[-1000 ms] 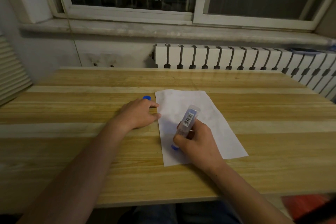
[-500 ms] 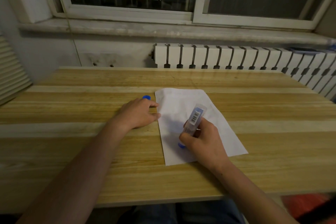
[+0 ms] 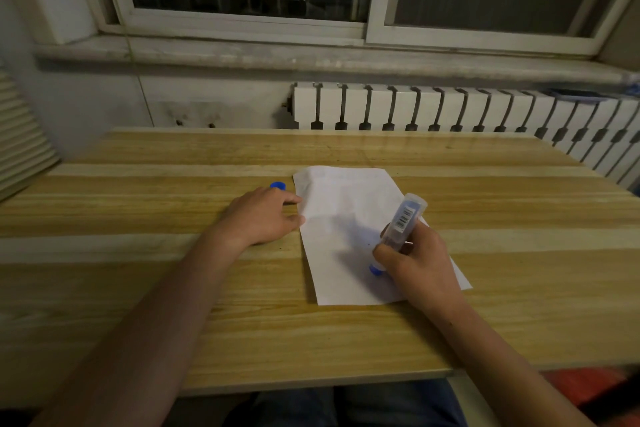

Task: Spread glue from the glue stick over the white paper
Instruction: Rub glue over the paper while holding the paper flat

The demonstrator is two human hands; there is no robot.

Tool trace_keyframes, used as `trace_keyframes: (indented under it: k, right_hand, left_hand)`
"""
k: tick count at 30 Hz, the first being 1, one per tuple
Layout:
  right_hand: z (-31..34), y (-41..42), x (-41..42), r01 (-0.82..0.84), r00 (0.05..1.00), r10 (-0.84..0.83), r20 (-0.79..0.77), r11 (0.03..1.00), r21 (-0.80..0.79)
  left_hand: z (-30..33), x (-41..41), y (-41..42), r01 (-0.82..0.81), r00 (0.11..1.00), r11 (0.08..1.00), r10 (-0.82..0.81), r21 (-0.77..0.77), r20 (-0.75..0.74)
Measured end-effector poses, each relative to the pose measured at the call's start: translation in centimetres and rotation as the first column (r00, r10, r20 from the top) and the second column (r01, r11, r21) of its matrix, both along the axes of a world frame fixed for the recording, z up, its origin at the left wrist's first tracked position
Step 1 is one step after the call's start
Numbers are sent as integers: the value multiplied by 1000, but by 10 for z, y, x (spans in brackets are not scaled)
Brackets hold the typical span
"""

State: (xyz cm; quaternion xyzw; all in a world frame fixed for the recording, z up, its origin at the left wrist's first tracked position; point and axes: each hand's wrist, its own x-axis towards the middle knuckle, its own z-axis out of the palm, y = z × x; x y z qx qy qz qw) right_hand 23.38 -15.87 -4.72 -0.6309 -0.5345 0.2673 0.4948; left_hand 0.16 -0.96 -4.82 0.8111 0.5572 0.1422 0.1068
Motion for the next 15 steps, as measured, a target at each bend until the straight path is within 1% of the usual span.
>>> trace_keyframes:
  k: [7, 15]
  right_hand:
    - [0, 1, 12, 38, 998, -37, -40, 999, 19]
    - [-4, 2, 31, 102, 995, -102, -8, 995, 0]
  left_hand:
    - [-1, 1, 1, 5, 1000, 1000, -5, 7, -8]
    - [-3, 0, 2, 1, 1000, 1000, -1, 25, 1]
